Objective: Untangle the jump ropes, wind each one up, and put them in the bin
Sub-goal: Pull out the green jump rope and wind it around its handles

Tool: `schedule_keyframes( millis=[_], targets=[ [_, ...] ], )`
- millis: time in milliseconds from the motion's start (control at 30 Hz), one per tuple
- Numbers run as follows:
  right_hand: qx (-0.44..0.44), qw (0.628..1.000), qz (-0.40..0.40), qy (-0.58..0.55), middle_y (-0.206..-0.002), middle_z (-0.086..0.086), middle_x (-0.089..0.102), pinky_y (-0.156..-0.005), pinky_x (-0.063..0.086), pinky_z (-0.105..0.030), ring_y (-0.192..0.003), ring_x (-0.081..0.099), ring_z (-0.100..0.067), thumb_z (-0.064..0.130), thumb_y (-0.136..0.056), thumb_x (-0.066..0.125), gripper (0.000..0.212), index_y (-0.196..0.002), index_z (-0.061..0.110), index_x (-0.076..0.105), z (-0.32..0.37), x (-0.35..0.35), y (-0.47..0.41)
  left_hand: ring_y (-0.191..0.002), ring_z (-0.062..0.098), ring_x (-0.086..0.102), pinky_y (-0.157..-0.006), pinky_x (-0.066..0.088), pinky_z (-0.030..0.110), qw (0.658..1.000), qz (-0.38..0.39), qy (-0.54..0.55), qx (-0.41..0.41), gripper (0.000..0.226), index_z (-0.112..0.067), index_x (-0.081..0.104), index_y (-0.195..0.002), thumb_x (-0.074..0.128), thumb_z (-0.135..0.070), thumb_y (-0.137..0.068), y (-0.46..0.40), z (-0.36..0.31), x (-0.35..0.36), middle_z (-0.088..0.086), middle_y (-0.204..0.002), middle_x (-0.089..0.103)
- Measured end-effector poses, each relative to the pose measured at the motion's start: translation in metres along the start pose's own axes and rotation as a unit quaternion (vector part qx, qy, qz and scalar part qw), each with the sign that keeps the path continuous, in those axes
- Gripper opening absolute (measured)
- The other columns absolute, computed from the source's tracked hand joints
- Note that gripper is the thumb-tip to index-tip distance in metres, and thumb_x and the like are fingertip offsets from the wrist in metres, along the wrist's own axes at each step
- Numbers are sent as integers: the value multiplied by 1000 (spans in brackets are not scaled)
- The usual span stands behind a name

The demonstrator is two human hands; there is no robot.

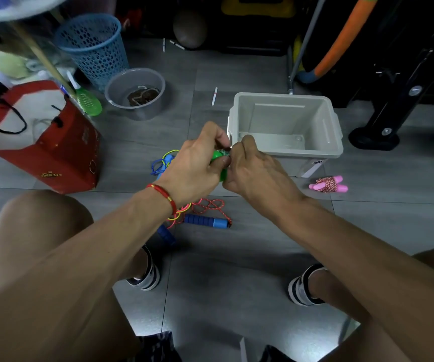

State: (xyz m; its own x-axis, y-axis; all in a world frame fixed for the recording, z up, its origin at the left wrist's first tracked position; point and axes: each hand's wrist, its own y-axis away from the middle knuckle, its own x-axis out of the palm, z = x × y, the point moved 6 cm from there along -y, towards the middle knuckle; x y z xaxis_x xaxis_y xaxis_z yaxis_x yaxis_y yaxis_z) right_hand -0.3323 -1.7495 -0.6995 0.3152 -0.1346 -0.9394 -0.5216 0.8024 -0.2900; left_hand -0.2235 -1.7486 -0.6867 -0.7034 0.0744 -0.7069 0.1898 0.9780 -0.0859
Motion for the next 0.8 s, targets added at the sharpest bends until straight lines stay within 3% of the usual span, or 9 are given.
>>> schedule_keyframes(
  millis=[100, 167, 233, 300, 400, 500, 667, 733, 800],
  targets=[
    [8, 1000, -12, -11, -81, -23, 50, -40, 26, -28, -36, 40, -30, 9, -84, 65, 17, -87, -4, 55, -2, 1, 0, -79, -4, 57, -66, 34, 1, 1000, 0, -11, -3, 26, -14, 54, -118, 61, -8, -93, -2, 0, 1, -6, -104, 65],
    [6, 1000, -17, -15, -80, -22, 49, -36, 29, -28, -37, 36, -28, 8, -84, 66, 18, -89, -5, 55, -2, 2, 1, -95, 13, 61, -78, 43, 13, 1000, 8, -27, 0, 28, -20, 58, -119, 61, -12, -93, -3, 2, 3, -3, -107, 67],
    [16, 1000, -1, -21, -84, -23, 49, -35, 41, -36, -39, 43, -33, 3, -85, 67, 18, -94, -8, 56, -2, 3, 0, -105, 22, 63, -89, 50, 32, 999, 17, -44, 17, 33, -23, 55, -124, 59, -15, -92, -4, 0, 4, 0, -112, 68],
    [58, 997, 32, -30, -97, -24, 48, -46, 46, -44, -50, 48, -37, 8, -92, 59, 18, -103, -6, 53, -7, 4, -1, -103, 28, 63, -87, 52, 44, 996, 39, -64, 55, 44, -21, 44, -133, 53, -15, -90, -4, -9, 5, 3, -114, 66],
    [58, 996, 52, -39, -106, -22, 47, -56, 36, -41, -56, 39, -31, 11, -93, 56, 22, -108, -4, 53, -12, 3, -2, -94, 34, 63, -79, 53, 50, 988, 66, -104, 93, 53, -18, 35, -138, 50, -4, -89, -4, -14, 9, 9, -112, 63],
    [27, 998, 46, -45, -100, -23, 51, -53, 41, -40, -53, 41, -32, 8, -85, 63, 22, -101, -5, 56, -14, -4, -2, -91, 35, 63, -75, 53, 51, 987, 65, -106, 99, 53, -21, 35, -135, 52, -2, -88, -3, -13, 9, 9, -111, 63],
    [-7, 997, 66, -35, -98, -23, 53, -55, 49, -44, -57, 54, -41, 13, -87, 56, 25, -101, -7, 58, -16, -7, -6, -97, 33, 62, -82, 52, 51, 993, 54, -73, 70, 50, -20, 38, -132, 58, -1, -90, -3, -8, 7, 6, -109, 64],
    [-6, 999, 33, -39, -90, -22, 54, -51, 47, -40, -52, 50, -37, 22, -86, 46, 31, -92, -5, 58, -14, -11, -4, -103, 29, 62, -88, 51, 43, 997, 35, -47, 54, 47, -17, 41, -131, 60, -2, -91, -4, -6, 4, 5, -111, 64],
    [5, 999, 8, -44, -88, -19, 53, -51, 45, -36, -52, 45, -31, 31, -86, 36, 39, -89, -2, 57, -11, -11, -2, -105, 20, 62, -89, 46, 26, 999, 15, -18, 31, 43, -17, 45, -129, 62, -6, -92, -5, -3, 0, 0, -111, 64]
  ],
)
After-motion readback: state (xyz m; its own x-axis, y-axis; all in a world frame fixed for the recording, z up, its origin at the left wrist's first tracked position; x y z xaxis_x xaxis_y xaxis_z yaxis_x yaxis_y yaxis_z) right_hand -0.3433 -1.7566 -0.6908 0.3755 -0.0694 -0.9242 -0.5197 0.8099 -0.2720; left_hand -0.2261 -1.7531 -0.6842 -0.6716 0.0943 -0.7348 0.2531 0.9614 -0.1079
